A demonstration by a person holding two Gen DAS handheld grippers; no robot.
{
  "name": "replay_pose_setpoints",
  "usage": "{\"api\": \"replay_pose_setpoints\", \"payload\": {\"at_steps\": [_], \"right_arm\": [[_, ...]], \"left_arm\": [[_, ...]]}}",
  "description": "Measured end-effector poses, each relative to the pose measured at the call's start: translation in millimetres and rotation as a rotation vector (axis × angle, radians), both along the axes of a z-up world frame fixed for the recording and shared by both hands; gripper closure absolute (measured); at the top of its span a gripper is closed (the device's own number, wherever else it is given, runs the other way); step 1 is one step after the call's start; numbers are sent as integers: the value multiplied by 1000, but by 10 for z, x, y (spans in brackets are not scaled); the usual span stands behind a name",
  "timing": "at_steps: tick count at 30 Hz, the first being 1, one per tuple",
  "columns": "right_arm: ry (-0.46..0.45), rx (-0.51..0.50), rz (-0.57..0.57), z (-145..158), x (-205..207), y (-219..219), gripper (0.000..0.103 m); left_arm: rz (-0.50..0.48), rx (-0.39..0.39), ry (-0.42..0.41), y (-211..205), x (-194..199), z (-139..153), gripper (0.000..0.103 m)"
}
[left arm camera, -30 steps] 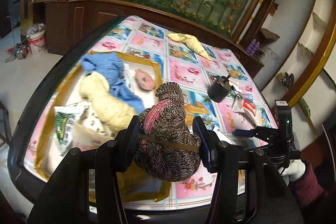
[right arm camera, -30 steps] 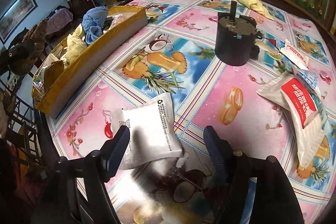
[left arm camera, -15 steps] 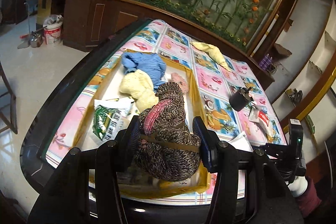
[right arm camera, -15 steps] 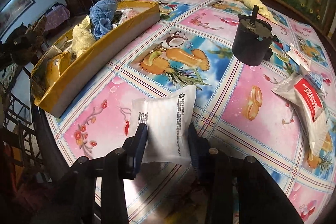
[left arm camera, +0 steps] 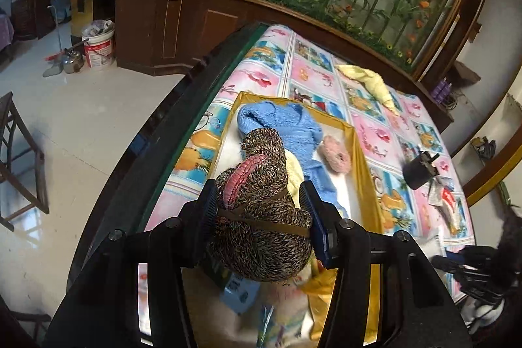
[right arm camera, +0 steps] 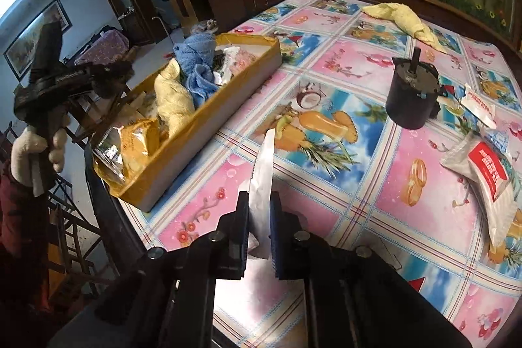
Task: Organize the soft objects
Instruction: 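Lower the hedgehog and white packet into the tray and open both tools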
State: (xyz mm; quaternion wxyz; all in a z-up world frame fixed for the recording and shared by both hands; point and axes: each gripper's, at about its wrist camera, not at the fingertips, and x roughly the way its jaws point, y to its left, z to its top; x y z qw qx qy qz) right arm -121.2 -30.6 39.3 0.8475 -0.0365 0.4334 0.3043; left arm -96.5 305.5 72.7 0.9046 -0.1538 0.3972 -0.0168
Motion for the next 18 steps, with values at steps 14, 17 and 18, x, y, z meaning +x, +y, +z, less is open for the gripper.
{"api": "replay_pose_setpoints", "payload": {"at_steps": [14, 17, 18], "right_arm": [[22, 109, 93, 468, 724, 1003, 95], [109, 102, 94, 232, 1025, 1296, 94], [124, 79, 90, 158, 1082, 1350, 94]], "left_arm": [[-39, 31, 31, -11, 168, -189, 34], [-29, 64, -2, -50, 57, -102, 34], [-28, 65, -13, -64, 20, -66, 34]]}}
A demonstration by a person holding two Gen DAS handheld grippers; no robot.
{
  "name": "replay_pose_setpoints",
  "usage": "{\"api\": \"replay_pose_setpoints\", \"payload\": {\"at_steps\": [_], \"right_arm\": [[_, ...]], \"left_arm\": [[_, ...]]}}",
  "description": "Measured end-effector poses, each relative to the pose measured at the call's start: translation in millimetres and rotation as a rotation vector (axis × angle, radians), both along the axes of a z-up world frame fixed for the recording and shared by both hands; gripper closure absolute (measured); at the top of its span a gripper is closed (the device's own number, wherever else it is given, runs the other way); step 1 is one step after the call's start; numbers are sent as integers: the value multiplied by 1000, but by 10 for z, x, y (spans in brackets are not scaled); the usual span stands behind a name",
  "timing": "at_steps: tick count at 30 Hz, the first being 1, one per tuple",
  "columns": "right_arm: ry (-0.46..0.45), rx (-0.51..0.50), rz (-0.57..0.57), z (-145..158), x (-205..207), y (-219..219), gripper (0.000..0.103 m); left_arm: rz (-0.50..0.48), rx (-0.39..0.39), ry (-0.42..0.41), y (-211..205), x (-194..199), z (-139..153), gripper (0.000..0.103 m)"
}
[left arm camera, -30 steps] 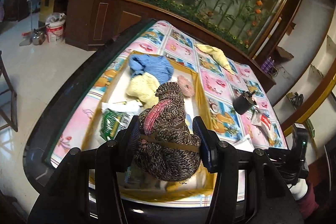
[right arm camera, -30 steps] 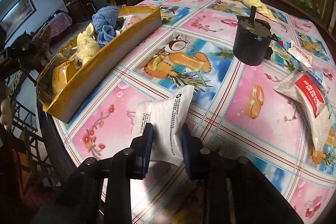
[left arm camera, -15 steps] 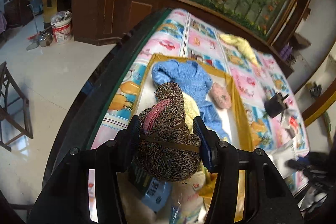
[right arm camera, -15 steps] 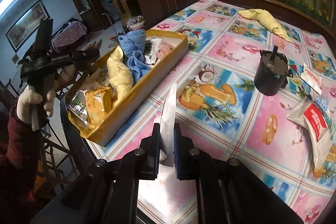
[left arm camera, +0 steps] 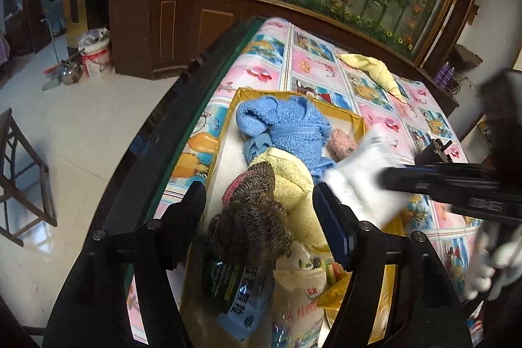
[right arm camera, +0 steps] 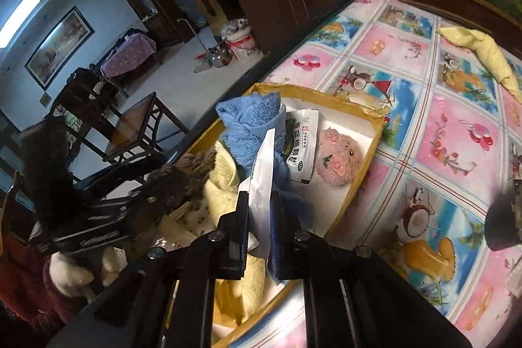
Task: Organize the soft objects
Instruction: 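Lower the hedgehog and white packet into the tray and open both tools, then grasp the red-and-white wet wipe pack with the left tool while the right tool grasps the white-blue packet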
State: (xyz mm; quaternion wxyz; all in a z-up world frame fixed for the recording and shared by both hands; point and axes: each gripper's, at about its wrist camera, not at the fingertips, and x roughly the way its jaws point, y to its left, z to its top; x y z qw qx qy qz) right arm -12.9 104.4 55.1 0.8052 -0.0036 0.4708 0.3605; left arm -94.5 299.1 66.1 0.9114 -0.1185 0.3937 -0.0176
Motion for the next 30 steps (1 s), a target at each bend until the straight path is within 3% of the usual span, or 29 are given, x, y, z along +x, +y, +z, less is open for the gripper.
{"api": "replay_pose_setpoints", "payload": {"at_steps": [2, 4, 5, 9, 14, 20, 23, 25, 30], "right_arm": [[9, -82, -15, -173, 105, 102, 89], [-45, -162, -62, -249, 127, 104, 76], [-66, -191, -81, -271, 128, 96, 76], [-100, -172, -78, -267, 60, 47, 74], [-172, -47, -126, 25, -101, -224, 74], [-216, 18, -290, 199, -270, -1205, 74], [-235, -35, -448, 240, -289, -1940, 71], [-213, -92, -564, 205, -233, -2442, 63], [-155, -189, -749, -36, -8, -3348, 63]], "left_arm": [[-2, -16, -28, 9, -109, 62, 34], [3, -56, -51, 36, -228, 113, 34], [2, -81, -65, 53, -290, 134, 34], [1, -165, -119, 104, -483, 170, 34], [-28, -157, -155, -32, -591, 253, 34], [-168, -168, -193, -462, -686, 387, 34], [-234, -188, -182, -704, -674, 383, 34], [-267, -194, -167, -847, -655, 379, 34], [-326, -188, -132, -1161, -671, 374, 34]]}}
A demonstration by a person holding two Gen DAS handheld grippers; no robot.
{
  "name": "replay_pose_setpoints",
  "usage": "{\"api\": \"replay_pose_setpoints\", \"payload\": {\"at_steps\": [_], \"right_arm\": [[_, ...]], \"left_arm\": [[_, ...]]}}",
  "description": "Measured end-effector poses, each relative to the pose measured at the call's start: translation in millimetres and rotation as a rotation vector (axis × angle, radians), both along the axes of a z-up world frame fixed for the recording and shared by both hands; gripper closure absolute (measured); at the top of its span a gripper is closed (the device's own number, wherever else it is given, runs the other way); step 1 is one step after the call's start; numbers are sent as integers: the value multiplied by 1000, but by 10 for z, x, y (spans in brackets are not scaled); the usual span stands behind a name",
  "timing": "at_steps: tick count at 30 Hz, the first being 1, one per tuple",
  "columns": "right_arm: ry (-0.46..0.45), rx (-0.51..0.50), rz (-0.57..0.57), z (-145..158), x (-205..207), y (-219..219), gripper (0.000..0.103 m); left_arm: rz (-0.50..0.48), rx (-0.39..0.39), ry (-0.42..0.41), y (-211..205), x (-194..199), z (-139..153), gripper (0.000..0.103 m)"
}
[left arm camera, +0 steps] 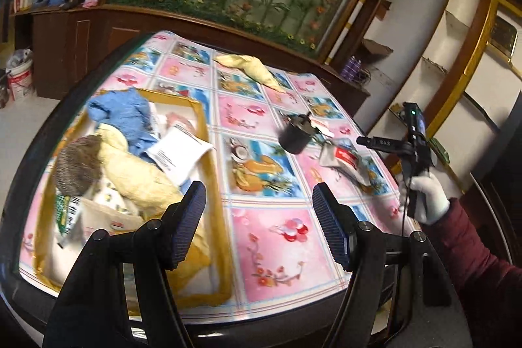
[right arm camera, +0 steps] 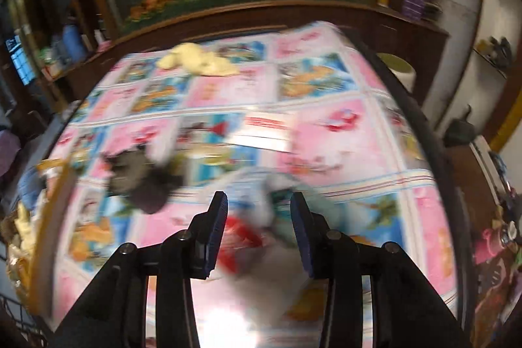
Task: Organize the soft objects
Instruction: 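Grasp the red-and-white wet wipe pack with the left tool while the right tool grasps the white-blue packet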
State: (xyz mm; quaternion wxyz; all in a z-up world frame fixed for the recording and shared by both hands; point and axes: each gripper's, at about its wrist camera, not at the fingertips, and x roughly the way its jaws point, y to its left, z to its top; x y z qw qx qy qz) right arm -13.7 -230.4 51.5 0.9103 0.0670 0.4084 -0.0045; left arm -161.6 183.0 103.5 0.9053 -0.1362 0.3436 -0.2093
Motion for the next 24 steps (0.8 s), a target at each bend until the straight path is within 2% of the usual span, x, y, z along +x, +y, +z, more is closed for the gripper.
{"api": "replay_pose_setpoints", "payload": {"at_steps": [2, 4, 7, 11, 13, 17, 20, 22, 24], "right_arm": [[42, 63, -17, -126, 91, -179, 63], [82, 146, 6, -225, 85, -169, 63], [93, 181, 166, -269, -114, 215, 61], [149, 283, 493, -296, -397, 853, 62], [123, 302, 557, -195, -518, 953, 63], [36, 246, 422, 8, -503, 702, 62], [17, 225, 326, 11, -421, 464, 61], [11, 234, 253, -23, -319, 283, 55], [13, 267, 182, -45, -182, 112, 49]], "left_arm": [[-13, 9, 6, -93, -40, -2, 34], [-12, 26, 10, -170, -76, -2, 34], [-19, 51, 18, -247, -101, -6, 34], [-43, 75, 32, -400, -95, -19, 34], [-65, 89, 30, -495, -103, -16, 34], [-103, 110, 48, -695, -47, -71, 34], [-130, 159, 63, -896, 52, -155, 34], [-152, 224, 67, -1060, 150, -203, 34], [-192, 327, 39, -1270, 260, -213, 34]]}}
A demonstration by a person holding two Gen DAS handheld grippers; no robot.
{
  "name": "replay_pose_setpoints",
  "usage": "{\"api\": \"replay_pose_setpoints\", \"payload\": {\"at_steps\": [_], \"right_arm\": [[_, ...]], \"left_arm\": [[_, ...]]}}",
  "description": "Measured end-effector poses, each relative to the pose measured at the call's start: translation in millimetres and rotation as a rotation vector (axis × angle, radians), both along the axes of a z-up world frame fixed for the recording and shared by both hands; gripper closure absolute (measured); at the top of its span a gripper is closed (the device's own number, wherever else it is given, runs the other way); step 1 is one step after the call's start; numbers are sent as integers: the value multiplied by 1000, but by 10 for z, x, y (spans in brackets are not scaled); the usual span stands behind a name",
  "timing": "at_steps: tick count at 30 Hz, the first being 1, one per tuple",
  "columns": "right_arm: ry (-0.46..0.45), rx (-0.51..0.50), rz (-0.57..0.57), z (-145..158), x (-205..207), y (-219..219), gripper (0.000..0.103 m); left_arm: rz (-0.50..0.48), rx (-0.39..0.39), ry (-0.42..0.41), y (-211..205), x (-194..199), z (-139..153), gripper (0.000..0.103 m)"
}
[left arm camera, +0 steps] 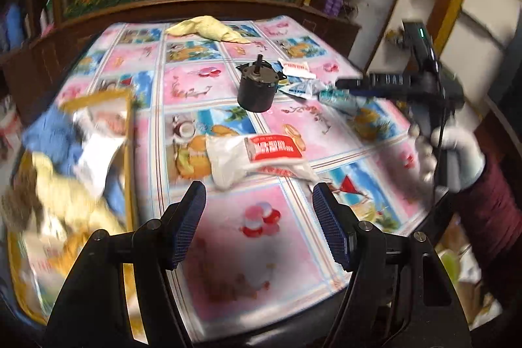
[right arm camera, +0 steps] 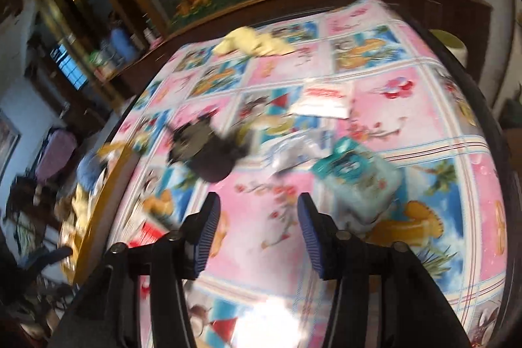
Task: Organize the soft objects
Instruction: 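Grasp the red-and-white wet wipe pack with the left tool while the right tool grasps the white-blue packet, then carry the wet wipe pack and white-blue packet into the tray and release both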
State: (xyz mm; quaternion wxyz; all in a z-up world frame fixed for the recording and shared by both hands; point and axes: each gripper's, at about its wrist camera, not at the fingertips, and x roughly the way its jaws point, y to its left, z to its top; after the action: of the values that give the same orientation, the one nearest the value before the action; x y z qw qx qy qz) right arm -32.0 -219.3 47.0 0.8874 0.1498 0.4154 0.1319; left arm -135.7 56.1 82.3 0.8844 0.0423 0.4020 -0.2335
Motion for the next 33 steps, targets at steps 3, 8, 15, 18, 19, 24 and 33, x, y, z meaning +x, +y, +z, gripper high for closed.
{"api": "replay_pose_setpoints", "payload": {"at_steps": [3, 8, 15, 18, 19, 24, 33], "right_arm": [[57, 58, -40, -45, 236, -182, 49], [94, -36, -40, -53, 572, -101, 49], [189, -242, -6, -271, 1007, 206, 48], [172, -291, 68, -304, 988, 353, 48], [164, -310, 95, -309, 945, 403, 49], [157, -382, 196, -362, 706, 612, 49], [239, -183, 212, -293, 366, 391, 42]], "left_arm": [[-118, 161, -97, -317, 172, -21, 34], [-301, 340, -97, -679, 537, -340, 35], [-260, 332, 97, -814, 940, -782, 35], [-253, 239, 205, -729, 950, -819, 35], [-249, 229, 207, -698, 920, -810, 35], [-208, 116, 205, -448, 766, -601, 35], [-153, 173, 142, -643, 983, -627, 34]]}}
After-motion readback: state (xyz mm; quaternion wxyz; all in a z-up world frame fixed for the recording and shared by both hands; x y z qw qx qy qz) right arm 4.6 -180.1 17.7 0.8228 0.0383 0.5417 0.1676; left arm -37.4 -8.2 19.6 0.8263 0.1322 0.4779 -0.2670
